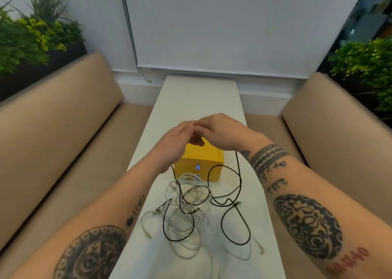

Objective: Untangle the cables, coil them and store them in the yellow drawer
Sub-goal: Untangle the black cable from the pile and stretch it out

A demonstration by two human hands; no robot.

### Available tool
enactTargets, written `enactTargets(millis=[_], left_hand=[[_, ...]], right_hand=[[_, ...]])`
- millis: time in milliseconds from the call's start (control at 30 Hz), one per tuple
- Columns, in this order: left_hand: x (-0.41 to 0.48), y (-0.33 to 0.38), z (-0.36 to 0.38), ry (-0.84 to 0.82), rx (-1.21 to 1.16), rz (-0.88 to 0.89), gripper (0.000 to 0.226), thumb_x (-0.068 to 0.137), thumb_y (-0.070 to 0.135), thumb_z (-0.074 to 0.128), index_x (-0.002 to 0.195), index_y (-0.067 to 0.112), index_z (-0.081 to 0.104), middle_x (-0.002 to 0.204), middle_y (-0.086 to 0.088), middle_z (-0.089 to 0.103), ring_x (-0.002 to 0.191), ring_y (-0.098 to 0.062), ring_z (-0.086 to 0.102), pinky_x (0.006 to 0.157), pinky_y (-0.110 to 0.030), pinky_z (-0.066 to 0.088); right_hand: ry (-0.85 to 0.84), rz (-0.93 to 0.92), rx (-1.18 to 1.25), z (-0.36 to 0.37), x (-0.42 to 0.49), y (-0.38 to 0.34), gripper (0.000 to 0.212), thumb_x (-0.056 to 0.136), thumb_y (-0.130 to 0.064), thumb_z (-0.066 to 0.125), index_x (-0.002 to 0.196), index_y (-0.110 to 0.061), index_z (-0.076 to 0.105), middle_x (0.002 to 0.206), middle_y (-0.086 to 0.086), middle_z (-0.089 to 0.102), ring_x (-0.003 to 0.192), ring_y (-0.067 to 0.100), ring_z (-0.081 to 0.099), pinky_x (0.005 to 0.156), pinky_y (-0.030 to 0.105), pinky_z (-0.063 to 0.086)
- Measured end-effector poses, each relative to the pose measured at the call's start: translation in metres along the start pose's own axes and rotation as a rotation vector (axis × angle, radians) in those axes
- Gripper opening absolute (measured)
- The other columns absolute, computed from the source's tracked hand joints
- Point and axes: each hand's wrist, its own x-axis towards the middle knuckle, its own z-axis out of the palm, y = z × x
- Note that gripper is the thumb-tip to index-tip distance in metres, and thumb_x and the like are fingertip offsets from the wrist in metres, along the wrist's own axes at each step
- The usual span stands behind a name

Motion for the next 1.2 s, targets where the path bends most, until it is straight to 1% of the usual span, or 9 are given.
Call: enactTargets(millis=[67, 133, 233, 367, 600, 767, 933, 1033, 1200], left_hand=[[0.005, 0.018, 0.002, 0.002, 0.143, 0.084, 0.038, 0.108, 0.035, 0.034, 0.097, 0.02, 0.067, 0.076, 0.01, 0.065, 0.068, -0.006, 0.058, 0.068, -0.026, 0.045], [0.014, 0.026, -0.01, 0.09, 0.187, 0.079, 0.035, 0.105, 0.035, 0.042, 0.085, 0.022, 0.067, 0.076, 0.013, 0.063, 0.067, -0.01, 0.052, 0.067, -0.03, 0.046], [0.028, 0.034, -0.054, 0.366, 0.007, 0.036, 0.033, 0.101, 0.032, 0.047, 0.075, 0.025, 0.064, 0.08, 0.0, 0.059, 0.067, -0.019, 0.046, 0.061, -0.03, 0.04], [0.034, 0.031, -0.115, 0.646, -0.124, 0.038, 0.037, 0.1, 0.04, 0.046, 0.069, 0.027, 0.063, 0.059, 0.001, 0.044, 0.05, -0.014, 0.035, 0.053, -0.03, 0.027], [0.024, 0.055, -0.067, 0.321, -0.195, 0.105, 0.041, 0.107, 0.03, 0.031, 0.093, 0.011, 0.065, 0.053, -0.001, 0.056, 0.048, -0.019, 0.054, 0.059, -0.031, 0.048], [0.027, 0.076, -0.019, 0.357, -0.351, 0.203, 0.044, 0.108, 0.045, 0.024, 0.105, 0.018, 0.059, 0.053, 0.005, 0.042, 0.043, -0.012, 0.032, 0.044, -0.025, 0.029], [0.024, 0.053, 0.02, 0.23, 0.025, 0.091, 0.031, 0.102, 0.029, 0.029, 0.094, 0.024, 0.057, 0.067, 0.003, 0.051, 0.055, -0.015, 0.041, 0.052, -0.03, 0.03], [0.024, 0.029, 0.03, 0.255, 0.06, -0.064, 0.031, 0.104, 0.031, 0.028, 0.093, 0.02, 0.055, 0.073, -0.003, 0.052, 0.058, -0.019, 0.044, 0.052, -0.028, 0.032], [0.015, 0.006, 0.027, 0.153, 0.164, -0.055, 0.036, 0.105, 0.036, 0.032, 0.096, 0.02, 0.062, 0.071, 0.001, 0.051, 0.06, -0.016, 0.044, 0.057, -0.03, 0.032]], right_hand=[[0.041, 0.043, 0.128, -0.014, -0.003, -0.001, 0.037, 0.104, -0.043, 0.044, 0.088, -0.023, 0.071, 0.08, -0.019, 0.066, 0.079, 0.001, 0.06, 0.073, 0.024, 0.046], [0.079, 0.085, 0.227, -0.027, -0.012, 0.007, 0.037, 0.104, -0.041, 0.045, 0.084, -0.023, 0.07, 0.07, -0.018, 0.061, 0.069, -0.001, 0.055, 0.064, 0.021, 0.04], [0.177, 0.119, 0.346, -0.037, -0.027, 0.029, 0.036, 0.105, -0.038, 0.042, 0.082, -0.02, 0.064, 0.068, -0.01, 0.051, 0.063, 0.007, 0.047, 0.063, 0.027, 0.037], [0.313, 0.2, 0.412, -0.036, -0.034, 0.051, 0.033, 0.105, -0.035, 0.043, 0.079, -0.024, 0.061, 0.066, -0.006, 0.048, 0.061, 0.013, 0.044, 0.06, 0.029, 0.036], [0.425, 0.106, 0.636, -0.046, -0.011, 0.013, 0.035, 0.1, -0.04, 0.046, 0.07, -0.03, 0.062, 0.054, -0.006, 0.042, 0.05, 0.013, 0.035, 0.051, 0.029, 0.031], [0.532, 0.128, 0.693, -0.055, 0.01, -0.01, 0.035, 0.102, -0.044, 0.045, 0.077, -0.026, 0.061, 0.058, -0.004, 0.042, 0.049, 0.012, 0.034, 0.049, 0.028, 0.03], [0.543, 0.189, 1.025, -0.047, 0.019, -0.034, 0.035, 0.108, -0.037, 0.037, 0.084, -0.018, 0.054, 0.074, 0.001, 0.062, 0.063, 0.016, 0.055, 0.049, 0.027, 0.041], [0.441, 0.193, 1.312, -0.045, 0.013, -0.043, 0.034, 0.108, -0.041, 0.032, 0.088, -0.017, 0.047, 0.104, 0.008, 0.076, 0.092, 0.032, 0.072, 0.069, 0.037, 0.053], [0.454, 0.147, 1.396, -0.067, 0.015, -0.048, 0.036, 0.108, -0.048, 0.025, 0.094, -0.018, 0.041, 0.1, 0.01, 0.077, 0.089, 0.035, 0.075, 0.087, 0.051, 0.055]])
